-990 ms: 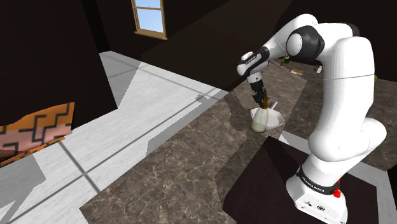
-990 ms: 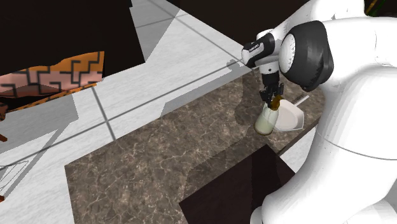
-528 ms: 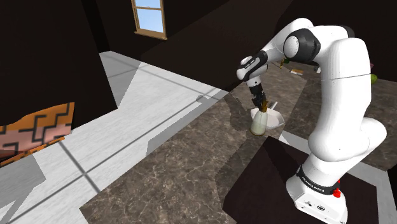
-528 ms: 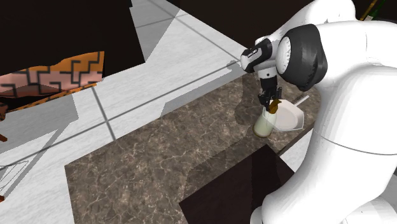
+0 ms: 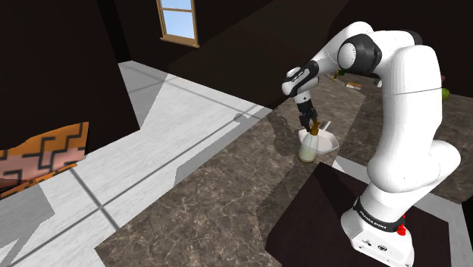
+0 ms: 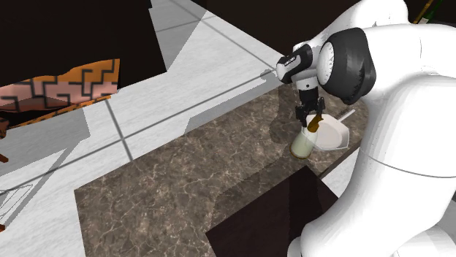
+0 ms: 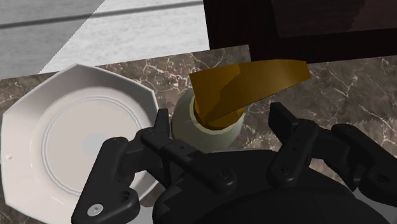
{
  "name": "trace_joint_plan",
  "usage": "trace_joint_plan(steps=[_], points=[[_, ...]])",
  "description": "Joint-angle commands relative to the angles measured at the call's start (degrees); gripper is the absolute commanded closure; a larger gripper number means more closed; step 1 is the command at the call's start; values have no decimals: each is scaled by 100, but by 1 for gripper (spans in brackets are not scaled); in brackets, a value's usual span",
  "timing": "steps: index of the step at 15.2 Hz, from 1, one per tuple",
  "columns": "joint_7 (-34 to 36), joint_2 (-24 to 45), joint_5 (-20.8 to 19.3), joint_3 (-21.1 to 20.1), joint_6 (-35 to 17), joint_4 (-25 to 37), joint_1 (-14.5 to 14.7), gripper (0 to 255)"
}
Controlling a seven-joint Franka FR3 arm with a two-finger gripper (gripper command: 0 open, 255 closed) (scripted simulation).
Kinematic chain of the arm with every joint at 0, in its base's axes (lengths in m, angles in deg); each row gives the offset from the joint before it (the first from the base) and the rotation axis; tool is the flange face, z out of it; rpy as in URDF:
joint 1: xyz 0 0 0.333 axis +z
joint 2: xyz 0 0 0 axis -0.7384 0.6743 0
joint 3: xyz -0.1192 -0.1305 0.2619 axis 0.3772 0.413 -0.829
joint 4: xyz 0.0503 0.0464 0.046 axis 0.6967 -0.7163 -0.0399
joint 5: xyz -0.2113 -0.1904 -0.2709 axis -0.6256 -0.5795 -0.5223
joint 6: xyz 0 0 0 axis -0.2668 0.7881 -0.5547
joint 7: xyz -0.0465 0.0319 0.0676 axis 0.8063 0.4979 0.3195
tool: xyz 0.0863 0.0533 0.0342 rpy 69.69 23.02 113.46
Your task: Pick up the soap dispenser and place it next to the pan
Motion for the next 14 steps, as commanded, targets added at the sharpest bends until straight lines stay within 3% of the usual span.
trace_joint_plan(steps=[1, 6, 14], points=[[0, 0, 0, 0, 0, 0, 0, 0], [-62, 39, 76, -45, 720, 747, 81, 0], [-62, 39, 77, -45, 720, 747, 81, 0]])
